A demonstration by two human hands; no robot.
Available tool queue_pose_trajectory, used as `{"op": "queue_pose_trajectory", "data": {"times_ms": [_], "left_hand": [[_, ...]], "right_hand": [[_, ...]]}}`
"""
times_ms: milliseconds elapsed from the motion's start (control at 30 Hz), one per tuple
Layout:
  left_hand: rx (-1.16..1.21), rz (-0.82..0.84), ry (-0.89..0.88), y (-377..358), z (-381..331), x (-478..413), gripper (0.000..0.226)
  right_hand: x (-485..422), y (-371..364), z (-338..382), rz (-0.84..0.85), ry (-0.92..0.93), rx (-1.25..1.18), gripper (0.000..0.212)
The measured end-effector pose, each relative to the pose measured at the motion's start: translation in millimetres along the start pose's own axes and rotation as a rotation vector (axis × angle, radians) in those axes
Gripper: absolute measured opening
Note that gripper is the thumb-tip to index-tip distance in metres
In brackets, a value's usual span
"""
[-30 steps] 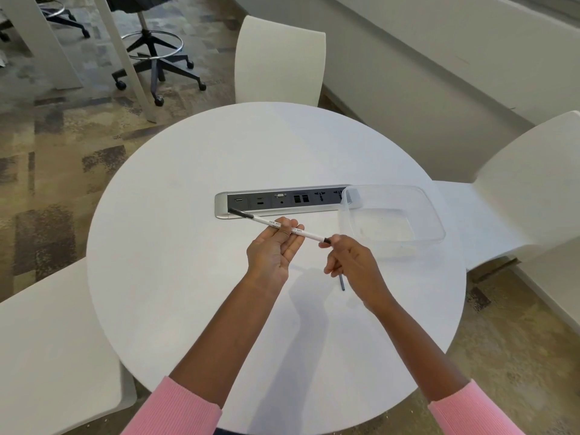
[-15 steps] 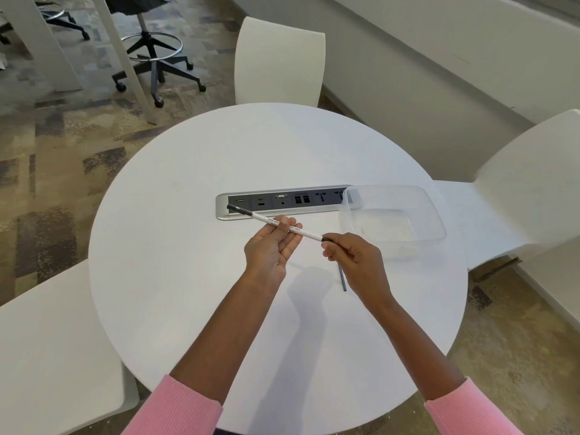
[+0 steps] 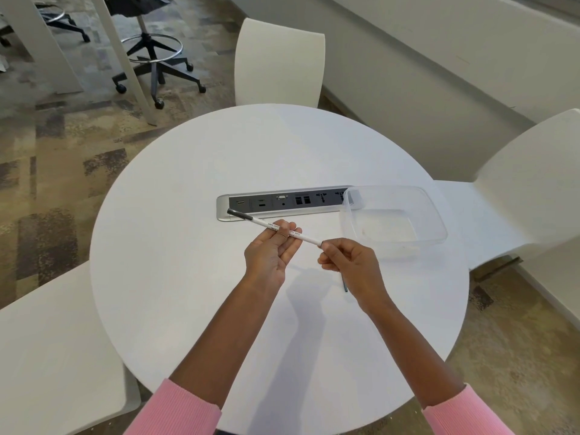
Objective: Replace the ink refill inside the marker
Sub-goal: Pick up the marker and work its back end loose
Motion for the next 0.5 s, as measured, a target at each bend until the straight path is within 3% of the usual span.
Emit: {"op": "queue_pose_trajectory", "data": {"times_ms": [100, 200, 333, 500], "left_hand": [[-0.002, 0.008, -0.006, -1.8, -0.5, -0.3, 0.010], [-0.005, 0.014, -0.013, -3.8, -0.9, 0.4, 0.009], [-0.015, 0.013, -0.009, -4.9, 1.2, 2.1, 0.010], [-0.002, 0.011, 0.001, -3.0, 0.9, 2.5, 0.011]], "right_hand": [[2.5, 4.1, 10.7, -0.041, 0.220, 0.150, 0.015], [1.6, 1.8, 0.7, -0.015, 0.043, 0.022, 0.014], [2.4, -5.7, -11.6, 0.004, -0.172, -0.121, 0.029], [2.9, 1.4, 1.1, -0.059, 0.067, 0.003, 0.022]]}}
Point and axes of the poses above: each hand's wrist, its own x-axis away from the middle knuckle, its own y-axis out of the back of the hand, z = x × y, the point moved 7 cm from there along -x, towards the middle knuckle, and after that the axes turned 13 degrees about -z, right-handed, at the moved point
